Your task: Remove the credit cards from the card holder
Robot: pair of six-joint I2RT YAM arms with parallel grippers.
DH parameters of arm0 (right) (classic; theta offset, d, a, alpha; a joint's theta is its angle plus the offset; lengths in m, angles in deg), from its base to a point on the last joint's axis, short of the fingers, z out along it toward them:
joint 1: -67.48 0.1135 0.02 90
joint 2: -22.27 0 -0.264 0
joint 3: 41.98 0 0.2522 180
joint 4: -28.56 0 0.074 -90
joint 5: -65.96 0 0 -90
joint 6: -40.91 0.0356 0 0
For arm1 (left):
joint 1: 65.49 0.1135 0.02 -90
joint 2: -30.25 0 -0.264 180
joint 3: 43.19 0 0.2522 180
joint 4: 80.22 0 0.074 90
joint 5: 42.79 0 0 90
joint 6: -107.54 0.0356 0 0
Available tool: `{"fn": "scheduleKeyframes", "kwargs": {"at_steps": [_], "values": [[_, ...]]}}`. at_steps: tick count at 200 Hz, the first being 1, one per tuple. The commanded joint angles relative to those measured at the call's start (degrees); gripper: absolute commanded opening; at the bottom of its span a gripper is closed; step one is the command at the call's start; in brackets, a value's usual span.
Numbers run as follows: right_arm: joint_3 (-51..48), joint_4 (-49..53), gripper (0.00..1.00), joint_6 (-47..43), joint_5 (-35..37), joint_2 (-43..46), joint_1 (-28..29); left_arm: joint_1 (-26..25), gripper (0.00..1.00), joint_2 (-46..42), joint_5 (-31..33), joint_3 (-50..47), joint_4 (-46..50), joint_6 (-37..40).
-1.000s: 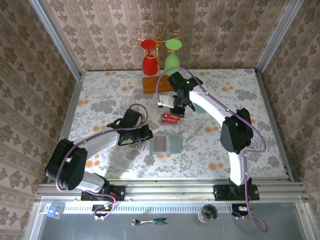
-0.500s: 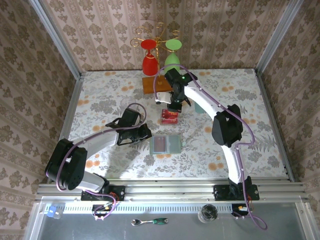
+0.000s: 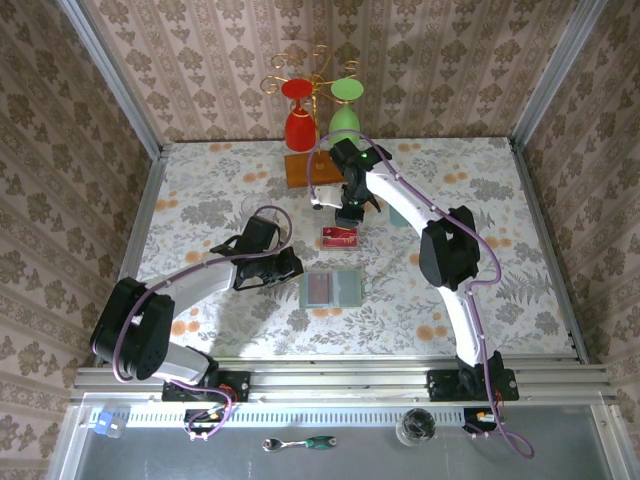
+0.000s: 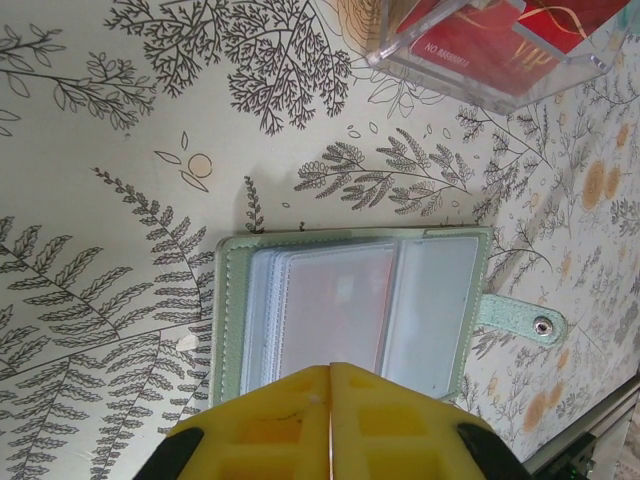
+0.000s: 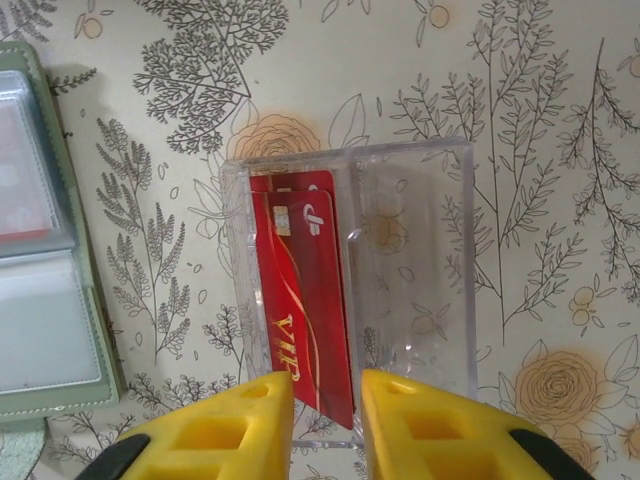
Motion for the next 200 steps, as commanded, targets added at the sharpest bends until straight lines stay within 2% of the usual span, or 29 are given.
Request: {"fn": "scheduleKeyframes", "kwargs": {"at_steps": [1,28,63,96,127,163,200], "values": [[-2.38,-1.54,0.26,1.87,0.71,4.14,-0.37,0.63,0.08,0.8,-1.46,0.45,0.74,1.67],[-9.68,-8.82,0.28,7.76,-2.69,10.18,-0.28,0.6,0.09,0.99,-1.5,0.38,0.09,1.82],[-23.45,-21.39,0.3,19.88,-4.28,19.05,0.58,0.6,0.1,1.17,-1.73,-1.02,-2.28,1.61],[-34.66,-30.03,0.31,34.57,-4.48,25.93,2.22,0.63,0.1,1.56,-2.26,-2.44,-4.13,1.31],[-45.26,-40.79,0.33,52.46,-4.43,32.03,4.74,0.3,0.05,1.7,-2.48,-4.11,-5.23,1.13],[-52.43,-47.0,0.33,70.18,-4.32,33.81,7.87,-0.41,0.02,1.56,-2.71,-6.29,-6.78,0.69],[-57.75,-51.77,0.3,80.93,-3.93,33.95,11.15,-1.12,0.0,2.99,-1.93,-6.55,-5.52,0.96]]}}
